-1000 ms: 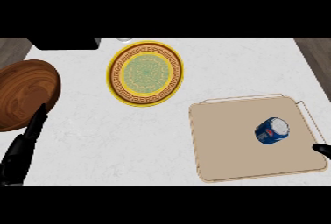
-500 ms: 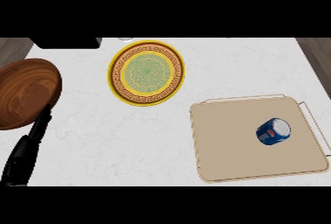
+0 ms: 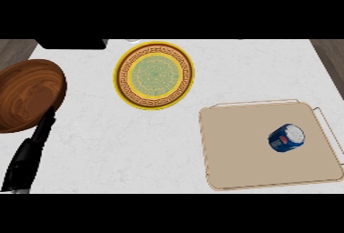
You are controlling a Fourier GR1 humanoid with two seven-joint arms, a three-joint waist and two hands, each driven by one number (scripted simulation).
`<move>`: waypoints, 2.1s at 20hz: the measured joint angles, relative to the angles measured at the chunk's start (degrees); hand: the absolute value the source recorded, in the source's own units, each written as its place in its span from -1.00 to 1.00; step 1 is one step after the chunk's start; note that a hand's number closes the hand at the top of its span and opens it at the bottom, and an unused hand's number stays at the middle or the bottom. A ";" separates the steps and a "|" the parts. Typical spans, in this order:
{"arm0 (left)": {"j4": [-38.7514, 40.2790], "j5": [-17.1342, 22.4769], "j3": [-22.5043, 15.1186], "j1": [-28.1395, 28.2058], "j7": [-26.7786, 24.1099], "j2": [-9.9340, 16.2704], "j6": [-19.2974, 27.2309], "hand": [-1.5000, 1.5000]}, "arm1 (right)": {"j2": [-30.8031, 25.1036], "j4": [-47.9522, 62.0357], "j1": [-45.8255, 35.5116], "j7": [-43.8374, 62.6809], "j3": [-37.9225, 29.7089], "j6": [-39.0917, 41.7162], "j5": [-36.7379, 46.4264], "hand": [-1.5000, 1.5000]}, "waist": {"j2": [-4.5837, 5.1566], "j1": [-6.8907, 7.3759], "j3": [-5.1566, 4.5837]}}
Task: Pick the can from the tray and place it in the plate
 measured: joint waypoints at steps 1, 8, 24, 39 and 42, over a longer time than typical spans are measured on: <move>0.54 -0.32 -0.02 -0.23 -0.11 -0.54 0.10 0.00 | -0.46 0.37 -0.68 1.02 0.63 0.83 0.46 -1.00 | 0.00 -0.05 0.00; 0.90 -1.02 1.74 -1.07 0.31 -0.45 -1.58 0.00 | -1.65 9.04 -8.20 2.97 6.64 7.01 6.72 -1.00 | 0.04 0.26 0.03; 0.68 -5.05 5.20 -0.07 -0.03 -4.24 -4.23 0.00 | 3.46 27.14 -18.65 -8.14 14.16 15.58 27.58 -1.00 | -0.04 -0.15 0.04; -1.66 -9.34 9.08 -0.01 1.90 -7.69 -7.89 0.00 | 10.46 34.36 -19.55 -14.58 14.37 15.47 39.75 -1.00 | -0.09 -0.34 0.04; 0.35 -10.07 10.04 -0.49 0.16 -8.66 -8.49 0.00 | 12.24 36.89 -21.16 -15.63 14.53 14.69 42.14 1.00 | -0.07 -0.32 0.03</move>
